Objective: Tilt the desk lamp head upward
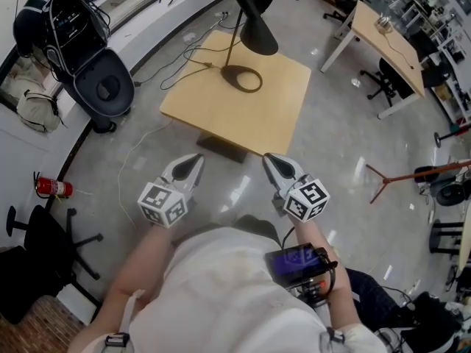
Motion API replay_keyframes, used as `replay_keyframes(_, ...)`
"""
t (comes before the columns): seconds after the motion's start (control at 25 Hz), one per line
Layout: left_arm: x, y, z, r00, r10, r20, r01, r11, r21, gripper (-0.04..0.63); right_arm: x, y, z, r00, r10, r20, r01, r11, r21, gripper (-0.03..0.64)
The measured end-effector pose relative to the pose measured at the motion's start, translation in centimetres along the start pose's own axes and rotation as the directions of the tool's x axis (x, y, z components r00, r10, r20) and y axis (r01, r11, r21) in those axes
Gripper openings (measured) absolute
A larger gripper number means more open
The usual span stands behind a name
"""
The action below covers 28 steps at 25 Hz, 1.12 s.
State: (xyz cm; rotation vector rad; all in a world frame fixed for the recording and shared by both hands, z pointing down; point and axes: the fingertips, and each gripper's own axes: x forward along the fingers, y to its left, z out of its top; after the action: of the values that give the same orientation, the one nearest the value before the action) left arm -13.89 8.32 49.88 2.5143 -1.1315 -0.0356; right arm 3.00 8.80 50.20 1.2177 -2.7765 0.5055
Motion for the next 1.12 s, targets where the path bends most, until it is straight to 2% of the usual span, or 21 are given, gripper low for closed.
replay_keyframes(0.44, 1.1, 4.7, 0.5, 0.996, 0.088, 0.002, -0.088, 0.996, 0.003, 0.000, 6.1, -2.2, -0.1, 0.997, 0.080, -0.013, -0.080, 0.997, -0.001, 0.011)
replay_keyframes(0.92, 14.4, 6.3, 5.1, 0.996, 0.077, -0.040, -0.075, 0.996, 0.048, 0.000, 10.3, -14.4, 5.3, 0.996, 0.080, 0.025, -0.081, 0.996, 0.034, 0.011)
replay_keyframes(1.12, 15.9, 7.3, 6.2, 0.996, 0.084, -0.041, -0.081, 0.994, 0.068, 0.000, 11.6, -16.1, 6.0, 0.996, 0.079, 0.046, -0.081, 0.996, 0.042, 0.011)
